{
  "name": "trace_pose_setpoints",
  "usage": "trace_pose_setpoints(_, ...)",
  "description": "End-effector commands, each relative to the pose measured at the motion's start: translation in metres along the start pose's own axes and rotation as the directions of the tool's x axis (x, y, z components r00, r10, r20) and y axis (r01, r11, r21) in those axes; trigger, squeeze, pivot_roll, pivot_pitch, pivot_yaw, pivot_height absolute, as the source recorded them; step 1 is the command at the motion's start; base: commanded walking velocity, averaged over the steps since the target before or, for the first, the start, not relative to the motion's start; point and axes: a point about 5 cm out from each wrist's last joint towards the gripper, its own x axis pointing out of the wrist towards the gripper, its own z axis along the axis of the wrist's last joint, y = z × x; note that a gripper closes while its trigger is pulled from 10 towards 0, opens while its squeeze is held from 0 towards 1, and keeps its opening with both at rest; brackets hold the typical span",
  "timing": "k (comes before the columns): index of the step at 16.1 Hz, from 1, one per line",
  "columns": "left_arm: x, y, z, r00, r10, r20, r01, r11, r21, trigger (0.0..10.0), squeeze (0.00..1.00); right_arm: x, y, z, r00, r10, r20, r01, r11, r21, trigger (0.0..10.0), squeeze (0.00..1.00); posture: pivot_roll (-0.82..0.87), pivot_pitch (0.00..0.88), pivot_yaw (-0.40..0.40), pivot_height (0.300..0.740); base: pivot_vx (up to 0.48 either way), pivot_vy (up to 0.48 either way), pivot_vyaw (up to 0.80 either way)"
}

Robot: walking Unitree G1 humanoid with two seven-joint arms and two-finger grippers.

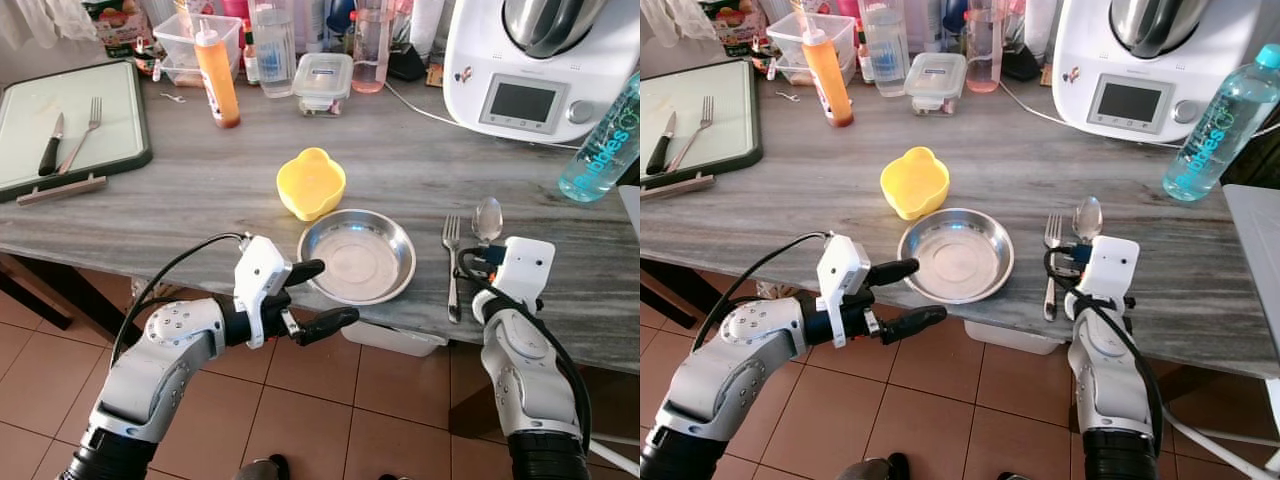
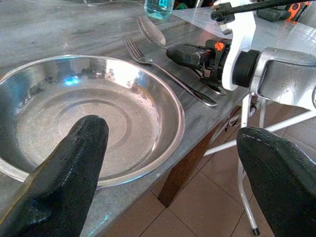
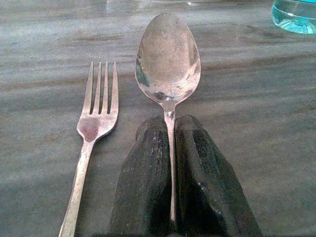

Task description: Setting the table

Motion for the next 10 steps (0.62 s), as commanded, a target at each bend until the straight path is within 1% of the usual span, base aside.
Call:
trace_pose_setpoints(1, -0.0009, -0.0033, 0.0024, 1.000, -0.017, -0.009, 0.017, 1.000, 0.017, 10.0, 0.00, -0.0048, 0.0012, -0.0160, 0.998, -0.006, -0.068, 0.007, 1.000, 0.017, 10.0, 0.00, 0.22, 0.186, 0.029, 0.740, 0.000, 0.000, 0.00)
trace_pose_setpoints(4, 0.0003, -0.0036, 0.0023, 1.000, -0.021, -0.011, 0.021, 1.000, 0.018, 10.0, 0.00, -0.0075, 0.0017, -0.0204, 0.997, -0.002, -0.081, 0.004, 1.000, 0.020, 10.0, 0.00, 0.22, 0.185, 0.033, 0.740, 0.000, 0.000, 0.00)
trace_pose_setpoints(5, 0.0010, -0.0038, 0.0020, 1.000, -0.023, -0.013, 0.023, 1.000, 0.019, 10.0, 0.00, -0.0081, 0.0018, -0.0217, 0.996, -0.002, -0.086, 0.004, 1.000, 0.022, 10.0, 0.04, 0.22, 0.184, 0.033, 0.740, 0.000, 0.000, 0.00)
trace_pose_setpoints(6, 0.0010, -0.0034, 0.0022, 1.000, -0.023, -0.013, 0.024, 1.000, 0.020, 10.0, 0.00, -0.0081, 0.0023, -0.0219, 0.996, -0.002, -0.089, 0.004, 1.000, 0.023, 10.0, 0.67, 0.22, 0.183, 0.034, 0.740, 0.000, 0.000, 0.00)
trace_pose_setpoints(7, 0.0012, -0.0027, 0.0024, 1.000, -0.023, -0.015, 0.023, 0.999, 0.022, 10.0, 0.00, -0.0081, 0.0026, -0.0222, 0.996, -0.002, -0.092, 0.004, 1.000, 0.023, 10.0, 0.73, 0.22, 0.183, 0.034, 0.740, 0.000, 0.000, 0.00)
trace_pose_setpoints(8, 0.0012, -0.0025, 0.0024, 1.000, -0.022, -0.016, 0.022, 0.999, 0.023, 10.0, 0.00, -0.0082, 0.0025, -0.0225, 0.996, -0.002, -0.093, 0.004, 1.000, 0.023, 10.0, 0.73, 0.22, 0.183, 0.034, 0.740, 0.000, 0.000, 0.00)
trace_pose_setpoints(9, 0.0009, -0.0028, 0.0024, 1.000, -0.022, -0.015, 0.023, 0.999, 0.023, 10.0, 0.00, -0.0086, 0.0004, -0.0239, 0.995, -0.015, -0.099, 0.017, 1.000, 0.019, 10.0, 0.83, 0.22, 0.185, 0.035, 0.740, 0.000, 0.000, 0.00)
trace_pose_setpoints(10, 0.0004, -0.0034, 0.0019, 1.000, -0.023, -0.017, 0.024, 0.999, 0.022, 10.0, 0.00, -0.0090, -0.0011, -0.0252, 0.994, -0.025, -0.105, 0.027, 0.999, 0.019, 10.0, 0.83, 0.22, 0.185, 0.036, 0.740, 0.000, 0.000, 0.00)
